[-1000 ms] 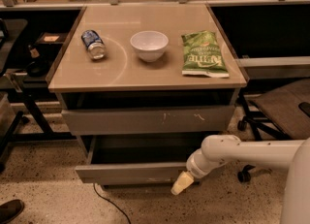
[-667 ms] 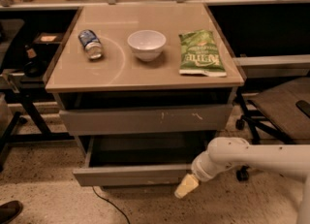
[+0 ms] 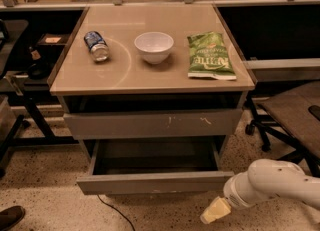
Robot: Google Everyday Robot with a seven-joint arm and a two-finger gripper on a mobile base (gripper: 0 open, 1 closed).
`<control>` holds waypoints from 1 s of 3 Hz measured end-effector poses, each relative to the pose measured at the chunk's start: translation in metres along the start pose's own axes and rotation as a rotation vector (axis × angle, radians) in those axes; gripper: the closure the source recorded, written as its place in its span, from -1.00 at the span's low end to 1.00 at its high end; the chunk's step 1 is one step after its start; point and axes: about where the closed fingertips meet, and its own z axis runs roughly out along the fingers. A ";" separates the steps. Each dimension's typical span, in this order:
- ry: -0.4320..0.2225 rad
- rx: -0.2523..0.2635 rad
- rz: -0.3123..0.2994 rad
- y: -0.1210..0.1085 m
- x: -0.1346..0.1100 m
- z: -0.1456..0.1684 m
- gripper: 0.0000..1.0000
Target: Open middle drawer
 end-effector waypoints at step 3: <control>-0.100 -0.031 -0.047 -0.013 -0.049 0.033 -1.00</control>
Offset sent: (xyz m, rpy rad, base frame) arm 0.0550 0.0336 -0.0158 0.0856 -0.1043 0.0246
